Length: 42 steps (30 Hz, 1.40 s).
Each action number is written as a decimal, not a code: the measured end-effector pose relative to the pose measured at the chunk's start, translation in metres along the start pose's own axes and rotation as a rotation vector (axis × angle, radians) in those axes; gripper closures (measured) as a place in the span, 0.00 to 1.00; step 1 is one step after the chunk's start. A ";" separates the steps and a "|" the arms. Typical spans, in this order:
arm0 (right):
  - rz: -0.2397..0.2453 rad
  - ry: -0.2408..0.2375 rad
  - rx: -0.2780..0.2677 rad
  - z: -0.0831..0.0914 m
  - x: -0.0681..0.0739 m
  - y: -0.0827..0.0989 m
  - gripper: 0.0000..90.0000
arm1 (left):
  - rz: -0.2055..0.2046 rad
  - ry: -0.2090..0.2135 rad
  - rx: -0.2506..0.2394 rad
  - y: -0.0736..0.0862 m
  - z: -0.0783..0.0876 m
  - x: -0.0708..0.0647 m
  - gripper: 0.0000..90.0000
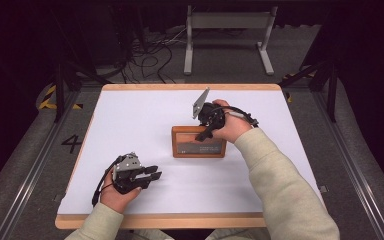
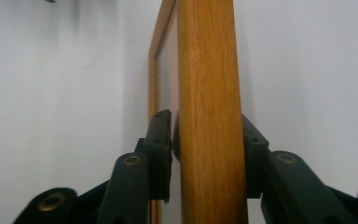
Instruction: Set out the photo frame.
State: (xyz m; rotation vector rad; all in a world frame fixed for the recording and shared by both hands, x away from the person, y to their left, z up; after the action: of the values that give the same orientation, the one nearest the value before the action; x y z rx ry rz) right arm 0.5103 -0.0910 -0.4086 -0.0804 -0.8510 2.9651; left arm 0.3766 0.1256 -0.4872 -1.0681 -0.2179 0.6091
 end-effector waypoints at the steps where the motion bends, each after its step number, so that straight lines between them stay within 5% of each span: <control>1: -0.003 0.021 -0.001 0.000 -0.002 0.000 0.66 | 0.000 0.000 0.000 0.000 0.000 0.000 0.77; 5: -0.023 0.123 -0.012 0.002 -0.008 0.001 0.49 | 0.002 0.003 0.000 0.000 -0.001 0.000 0.77; 11: -0.065 0.193 -0.070 0.007 -0.011 0.003 0.31 | -0.001 0.007 -0.002 -0.002 -0.003 0.000 0.77; 29: -0.154 0.301 -0.297 0.063 0.024 0.038 0.26 | -0.011 -0.022 0.000 -0.005 0.005 0.001 0.55; 42: -0.229 0.353 -0.365 0.091 0.046 0.065 0.20 | 0.020 -0.054 -0.026 -0.001 0.020 0.014 0.46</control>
State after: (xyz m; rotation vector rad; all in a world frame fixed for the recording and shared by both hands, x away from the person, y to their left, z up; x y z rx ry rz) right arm 0.4560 -0.1904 -0.3679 -0.4708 -1.2337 2.4493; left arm 0.3796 0.1484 -0.4790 -1.0812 -0.2628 0.6552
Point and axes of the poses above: each handheld gripper's, and its own axes: z roughly backward along the jaws, y roughly out of its underside, x roughly to its left, the point moved 6 cm from there along -z, roughly forward along the jaws, and after that the axes turned 7 degrees about -x, right-handed, at the moved point
